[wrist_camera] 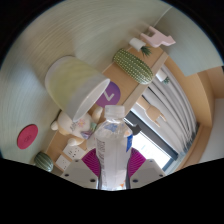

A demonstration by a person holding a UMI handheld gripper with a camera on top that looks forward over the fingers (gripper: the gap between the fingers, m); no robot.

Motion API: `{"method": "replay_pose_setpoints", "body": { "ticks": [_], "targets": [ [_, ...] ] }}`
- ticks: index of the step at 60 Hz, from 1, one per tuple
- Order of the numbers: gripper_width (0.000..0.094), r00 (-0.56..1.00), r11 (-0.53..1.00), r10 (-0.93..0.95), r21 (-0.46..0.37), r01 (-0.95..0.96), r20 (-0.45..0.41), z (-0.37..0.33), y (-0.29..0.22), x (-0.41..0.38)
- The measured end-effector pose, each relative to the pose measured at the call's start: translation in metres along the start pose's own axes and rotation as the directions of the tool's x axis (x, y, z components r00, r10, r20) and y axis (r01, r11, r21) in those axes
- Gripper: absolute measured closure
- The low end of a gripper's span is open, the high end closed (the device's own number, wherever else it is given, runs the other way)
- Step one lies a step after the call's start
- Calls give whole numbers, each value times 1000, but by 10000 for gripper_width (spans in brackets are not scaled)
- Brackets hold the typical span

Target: Pour water

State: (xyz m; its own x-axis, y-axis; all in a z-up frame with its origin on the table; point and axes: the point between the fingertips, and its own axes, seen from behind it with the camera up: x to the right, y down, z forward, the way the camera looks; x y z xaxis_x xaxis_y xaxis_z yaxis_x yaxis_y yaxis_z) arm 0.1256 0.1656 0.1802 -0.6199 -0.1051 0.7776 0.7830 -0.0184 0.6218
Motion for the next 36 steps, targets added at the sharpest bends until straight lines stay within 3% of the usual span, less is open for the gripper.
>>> {"method": "replay_pose_setpoints", "body": {
  "ticks": [6, 11, 20, 29, 36],
  "targets": [
    [625, 966, 967, 254, -23, -255, -48, -6, 20, 25],
    [625, 847, 846, 528, -54, -531, -65, -13, 46, 39],
    [604, 357, 346, 927, -103, -933, -119, -28, 93, 43],
    [604, -219, -235, 967, -118, -965, -133, -29, 111, 11],
    [605, -458, -474, 879, -144, -869, -132, -20, 110, -31]
  ]
}}
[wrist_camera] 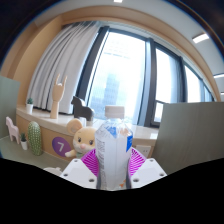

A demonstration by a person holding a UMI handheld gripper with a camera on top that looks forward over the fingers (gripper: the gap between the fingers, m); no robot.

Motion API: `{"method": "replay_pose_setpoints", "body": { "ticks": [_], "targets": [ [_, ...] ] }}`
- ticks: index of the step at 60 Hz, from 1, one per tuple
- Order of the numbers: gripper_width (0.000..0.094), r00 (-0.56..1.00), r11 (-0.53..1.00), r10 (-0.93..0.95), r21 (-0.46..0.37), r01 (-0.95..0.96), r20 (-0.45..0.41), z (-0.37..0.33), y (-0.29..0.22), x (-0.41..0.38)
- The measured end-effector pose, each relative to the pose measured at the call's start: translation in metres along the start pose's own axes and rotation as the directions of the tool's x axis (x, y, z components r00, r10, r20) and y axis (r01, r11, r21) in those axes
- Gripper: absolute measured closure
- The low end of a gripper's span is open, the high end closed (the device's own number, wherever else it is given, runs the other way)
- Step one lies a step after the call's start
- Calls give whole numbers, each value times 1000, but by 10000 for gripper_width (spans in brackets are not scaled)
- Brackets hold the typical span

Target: Pour water

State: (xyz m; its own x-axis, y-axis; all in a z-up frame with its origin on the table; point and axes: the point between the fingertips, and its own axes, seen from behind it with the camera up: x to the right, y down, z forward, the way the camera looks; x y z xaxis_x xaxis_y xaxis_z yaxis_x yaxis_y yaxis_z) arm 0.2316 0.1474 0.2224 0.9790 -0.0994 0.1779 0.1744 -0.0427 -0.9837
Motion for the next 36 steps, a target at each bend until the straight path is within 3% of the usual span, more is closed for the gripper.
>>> {"method": "replay_pose_setpoints", "body": {
  "ticks": [17, 27, 36],
  "targets": [
    [605, 990, 989, 127, -84, -122, 55, 13, 80, -12],
    [607, 988, 981, 149, -132, -142, 44, 18, 115, -12],
    [605, 985, 982, 164, -101, -158, 50, 15, 115, -10]
  ]
}}
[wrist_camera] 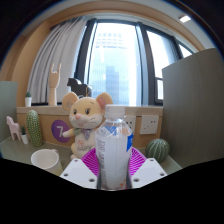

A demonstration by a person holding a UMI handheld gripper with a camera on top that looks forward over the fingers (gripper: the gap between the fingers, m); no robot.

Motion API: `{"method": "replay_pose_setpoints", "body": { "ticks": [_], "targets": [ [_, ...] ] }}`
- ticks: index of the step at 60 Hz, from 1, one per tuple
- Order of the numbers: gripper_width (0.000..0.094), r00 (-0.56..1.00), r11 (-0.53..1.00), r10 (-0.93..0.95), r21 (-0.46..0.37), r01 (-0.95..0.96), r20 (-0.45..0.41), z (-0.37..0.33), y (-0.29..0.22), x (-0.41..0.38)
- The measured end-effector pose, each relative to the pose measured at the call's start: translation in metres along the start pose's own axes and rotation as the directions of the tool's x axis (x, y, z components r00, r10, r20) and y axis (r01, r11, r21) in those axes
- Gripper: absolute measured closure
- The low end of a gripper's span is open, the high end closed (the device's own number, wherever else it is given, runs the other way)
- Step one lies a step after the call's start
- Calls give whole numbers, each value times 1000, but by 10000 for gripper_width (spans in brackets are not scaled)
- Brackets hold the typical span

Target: Pour water

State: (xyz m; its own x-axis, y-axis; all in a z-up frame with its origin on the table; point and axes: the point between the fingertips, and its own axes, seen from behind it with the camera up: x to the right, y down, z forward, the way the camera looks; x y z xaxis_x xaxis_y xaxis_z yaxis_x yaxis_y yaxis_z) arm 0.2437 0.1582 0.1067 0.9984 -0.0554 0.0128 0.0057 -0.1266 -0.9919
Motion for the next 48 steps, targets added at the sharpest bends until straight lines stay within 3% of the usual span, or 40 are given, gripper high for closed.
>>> {"method": "replay_pose_setpoints", "body": {
  "ticks": [15, 23, 34, 48],
  "targets": [
    [391, 1000, 1000, -3, -11, 2, -6, 0, 1, 1],
    [103, 1000, 999, 1, -54, -3, -26, -19, 13, 6],
    [109, 1000, 994, 15, -107, -18, -27, -85, 33, -4],
    [107, 997, 985, 36, -168, -24, 66, -177, 53, -74]
  ]
}}
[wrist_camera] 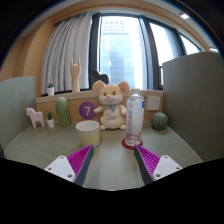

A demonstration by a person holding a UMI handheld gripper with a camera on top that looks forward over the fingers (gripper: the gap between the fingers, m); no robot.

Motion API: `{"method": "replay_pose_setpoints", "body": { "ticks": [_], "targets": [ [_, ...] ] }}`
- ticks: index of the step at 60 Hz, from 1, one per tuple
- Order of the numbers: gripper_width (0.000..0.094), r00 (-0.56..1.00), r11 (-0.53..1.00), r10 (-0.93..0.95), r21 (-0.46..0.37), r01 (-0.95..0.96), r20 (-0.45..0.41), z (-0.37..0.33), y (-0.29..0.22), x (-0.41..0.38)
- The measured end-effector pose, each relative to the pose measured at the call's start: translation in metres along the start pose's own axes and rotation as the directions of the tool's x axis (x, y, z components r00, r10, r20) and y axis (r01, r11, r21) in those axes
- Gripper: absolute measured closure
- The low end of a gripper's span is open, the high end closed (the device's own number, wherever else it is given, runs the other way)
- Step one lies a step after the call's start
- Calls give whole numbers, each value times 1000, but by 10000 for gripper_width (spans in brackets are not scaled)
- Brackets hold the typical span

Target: Pour water

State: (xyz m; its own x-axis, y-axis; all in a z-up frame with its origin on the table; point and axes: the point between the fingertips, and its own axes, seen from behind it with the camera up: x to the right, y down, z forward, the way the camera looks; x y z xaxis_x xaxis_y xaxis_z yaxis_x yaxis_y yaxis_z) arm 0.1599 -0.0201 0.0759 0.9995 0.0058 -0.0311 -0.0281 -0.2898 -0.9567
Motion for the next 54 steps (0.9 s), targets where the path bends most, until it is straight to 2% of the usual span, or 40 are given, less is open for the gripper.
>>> {"method": "replay_pose_setpoints", "body": {
  "ticks": [8, 24, 37, 54],
  "targets": [
    [94, 997, 1000, -16, -13, 16, 69, -44, 3, -54],
    [79, 989, 999, -24, 47, 17, 148, -124, -43, -123],
    [81, 987, 994, -48, 105, 32, 150, -163, -77, -128],
    [85, 990, 991, -53, 132, 36, 130, -185, -83, -115]
  ]
}}
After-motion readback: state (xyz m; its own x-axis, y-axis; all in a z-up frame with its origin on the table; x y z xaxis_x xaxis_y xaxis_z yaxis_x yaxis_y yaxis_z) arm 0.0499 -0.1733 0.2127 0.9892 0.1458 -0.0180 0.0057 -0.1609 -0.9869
